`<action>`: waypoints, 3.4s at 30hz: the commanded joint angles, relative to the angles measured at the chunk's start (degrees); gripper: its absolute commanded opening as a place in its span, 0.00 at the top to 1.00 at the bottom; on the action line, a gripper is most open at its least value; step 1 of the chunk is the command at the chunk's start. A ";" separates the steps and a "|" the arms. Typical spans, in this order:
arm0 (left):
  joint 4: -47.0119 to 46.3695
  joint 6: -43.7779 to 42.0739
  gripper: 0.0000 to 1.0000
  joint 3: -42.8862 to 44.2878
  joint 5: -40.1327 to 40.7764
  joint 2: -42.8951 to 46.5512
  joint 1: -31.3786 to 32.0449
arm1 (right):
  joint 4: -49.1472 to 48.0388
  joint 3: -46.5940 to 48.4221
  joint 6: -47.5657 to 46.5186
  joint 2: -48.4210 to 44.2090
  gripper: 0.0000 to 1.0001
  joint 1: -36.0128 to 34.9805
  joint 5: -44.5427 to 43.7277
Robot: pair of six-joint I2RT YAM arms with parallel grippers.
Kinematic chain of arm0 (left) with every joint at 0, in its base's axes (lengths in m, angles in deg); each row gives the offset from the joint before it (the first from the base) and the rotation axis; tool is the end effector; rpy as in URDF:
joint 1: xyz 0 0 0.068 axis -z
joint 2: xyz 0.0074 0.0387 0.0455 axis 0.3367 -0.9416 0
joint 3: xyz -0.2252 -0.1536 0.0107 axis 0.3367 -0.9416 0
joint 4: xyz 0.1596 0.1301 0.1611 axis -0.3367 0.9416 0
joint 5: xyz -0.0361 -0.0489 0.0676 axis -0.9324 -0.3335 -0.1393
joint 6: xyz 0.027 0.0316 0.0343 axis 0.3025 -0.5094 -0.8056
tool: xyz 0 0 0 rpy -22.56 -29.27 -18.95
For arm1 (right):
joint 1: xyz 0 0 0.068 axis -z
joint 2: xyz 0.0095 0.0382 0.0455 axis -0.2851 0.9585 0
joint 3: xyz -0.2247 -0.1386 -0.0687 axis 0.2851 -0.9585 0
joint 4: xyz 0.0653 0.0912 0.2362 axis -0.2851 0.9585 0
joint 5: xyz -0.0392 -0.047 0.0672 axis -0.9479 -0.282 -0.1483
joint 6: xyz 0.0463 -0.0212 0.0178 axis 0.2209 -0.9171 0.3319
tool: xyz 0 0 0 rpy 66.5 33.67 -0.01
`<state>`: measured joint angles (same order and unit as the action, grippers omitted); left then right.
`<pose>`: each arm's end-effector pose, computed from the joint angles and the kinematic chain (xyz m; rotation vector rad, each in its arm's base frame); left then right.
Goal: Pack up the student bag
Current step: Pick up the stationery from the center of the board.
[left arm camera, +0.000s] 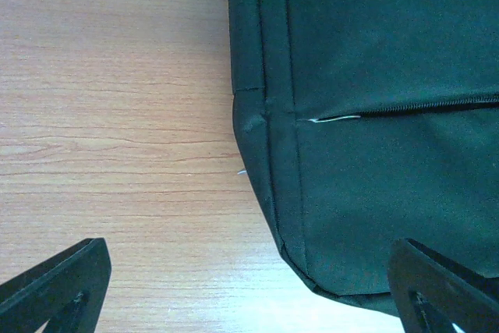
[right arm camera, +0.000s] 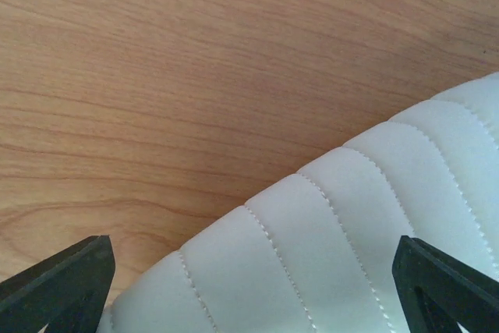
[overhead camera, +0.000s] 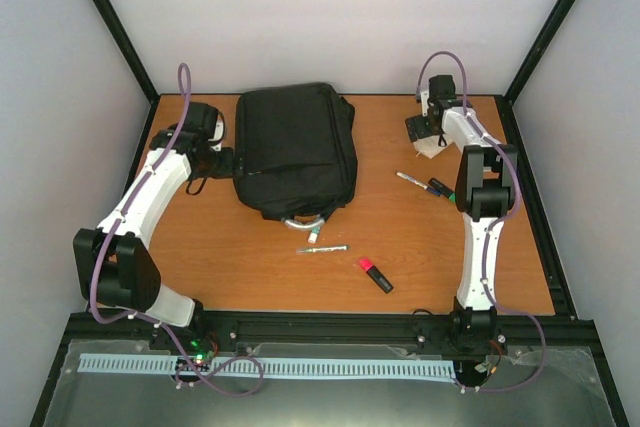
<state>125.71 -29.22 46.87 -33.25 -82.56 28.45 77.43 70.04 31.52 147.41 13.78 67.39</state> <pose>0.2939 -0.0439 0.2962 -0.1067 2.6753 -0.0654 0.5078 0.0229 0.1827 -0.3424 2.5339 -0.1392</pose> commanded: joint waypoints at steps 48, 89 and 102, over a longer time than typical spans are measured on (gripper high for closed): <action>-1.61 2.11 0.00 0.72 -5.27 0.22 -0.34 | 5.14 -13.95 4.60 -16.97 0.00 14.91 11.05; 0.21 -9.10 0.00 1.67 -13.66 -1.30 -0.34 | 4.38 -9.95 1.70 -11.81 0.61 17.12 13.38; 8.17 -34.76 0.33 7.27 -38.79 -1.84 0.18 | 7.66 -25.05 7.33 -34.72 0.73 14.07 33.56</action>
<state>130.39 -52.67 50.95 -64.22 -84.46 28.43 83.05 50.55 36.52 117.58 29.76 92.41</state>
